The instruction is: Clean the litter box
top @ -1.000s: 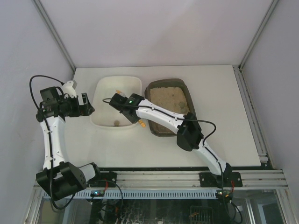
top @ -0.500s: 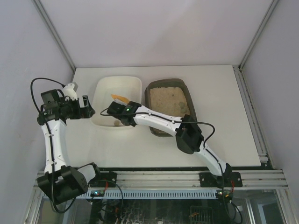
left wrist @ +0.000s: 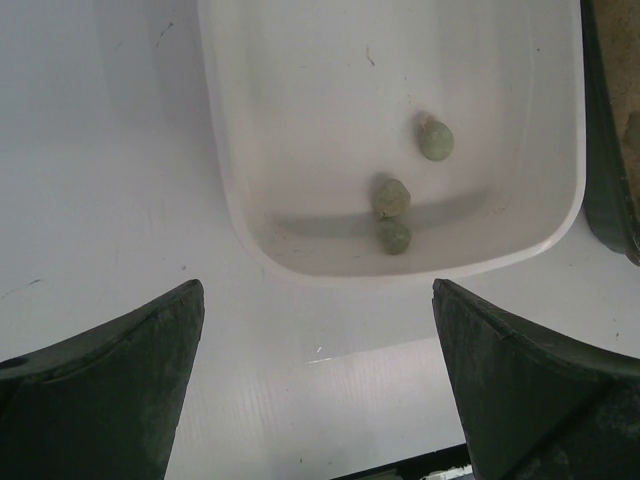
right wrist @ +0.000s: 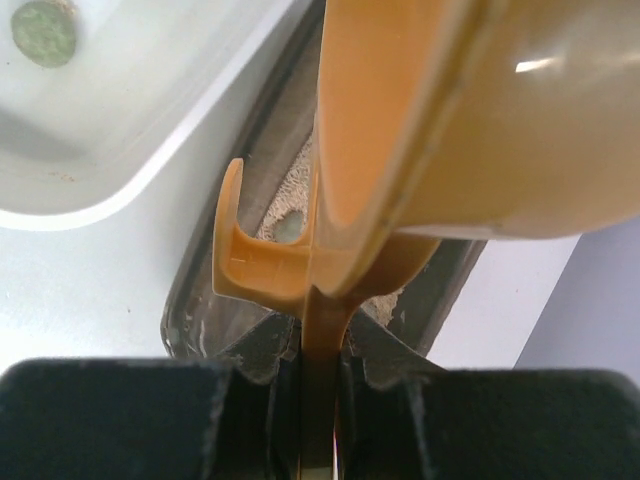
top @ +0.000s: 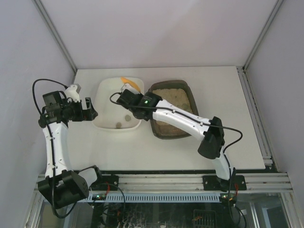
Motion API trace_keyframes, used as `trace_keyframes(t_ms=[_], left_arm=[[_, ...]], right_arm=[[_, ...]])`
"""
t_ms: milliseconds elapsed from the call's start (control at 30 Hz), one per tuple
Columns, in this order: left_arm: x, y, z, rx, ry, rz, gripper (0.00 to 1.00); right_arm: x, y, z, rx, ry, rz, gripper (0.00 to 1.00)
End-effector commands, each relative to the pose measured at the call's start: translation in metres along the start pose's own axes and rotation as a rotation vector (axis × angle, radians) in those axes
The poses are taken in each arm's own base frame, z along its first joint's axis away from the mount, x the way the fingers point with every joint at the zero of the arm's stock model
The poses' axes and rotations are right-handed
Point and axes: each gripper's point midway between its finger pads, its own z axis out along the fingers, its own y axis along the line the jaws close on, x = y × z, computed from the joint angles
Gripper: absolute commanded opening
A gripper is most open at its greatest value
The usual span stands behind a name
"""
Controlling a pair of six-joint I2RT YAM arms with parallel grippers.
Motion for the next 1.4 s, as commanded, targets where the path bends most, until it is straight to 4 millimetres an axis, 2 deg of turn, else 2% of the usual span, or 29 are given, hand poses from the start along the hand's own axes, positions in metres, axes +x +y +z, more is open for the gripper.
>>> trace_keyframes(t_ms=[0, 100, 133, 267, 333, 433, 567, 700, 933, 1133, 1367], left_arm=[[-0.003, -0.013, 0.002, 0.033, 0.001, 0.077, 1.0], [0.002, -0.028, 0.011, 0.028, 0.038, 0.14, 1.0], [0.003, -0.031, 0.013, 0.027, 0.038, 0.139, 1.0], [-0.003, -0.051, 0.02, 0.089, 0.033, 0.11, 1.0], [-0.006, -0.056, 0.021, 0.109, 0.034, 0.09, 1.0], [-0.011, -0.056, 0.022, 0.1, 0.038, 0.055, 1.0], [-0.015, -0.049, 0.018, 0.028, 0.025, -0.005, 1.0], [-0.02, -0.04, 0.009, -0.058, -0.009, -0.048, 1.0], [-0.016, -0.039, -0.003, -0.081, -0.044, -0.048, 1.0], [-0.006, -0.039, 0.002, -0.077, -0.045, -0.05, 1.0], [-0.003, -0.035, 0.009, -0.084, -0.025, -0.055, 1.0]], right_arm=[[0.043, -0.02, -0.012, -0.04, 0.136, 0.09, 0.0], [0.08, -0.018, -0.026, -0.217, 0.301, 0.301, 0.0], [0.092, -0.02, -0.031, -0.223, 0.344, 0.374, 0.0], [0.137, -0.047, -0.042, -0.006, 0.463, 0.527, 0.0], [0.158, -0.047, -0.043, 0.029, 0.573, 0.55, 0.0], [0.177, -0.031, -0.036, 0.01, 0.686, 0.525, 0.0], [0.177, -0.02, -0.025, 0.004, 0.722, 0.502, 0.0], [0.184, -0.02, -0.012, -0.002, 0.785, 0.528, 0.0], [0.2, -0.037, 0.013, 0.028, 0.867, 0.547, 0.0], [0.212, -0.053, 0.028, 0.064, 0.911, 0.554, 0.0], [0.22, -0.057, 0.042, 0.045, 0.965, 0.595, 0.0]])
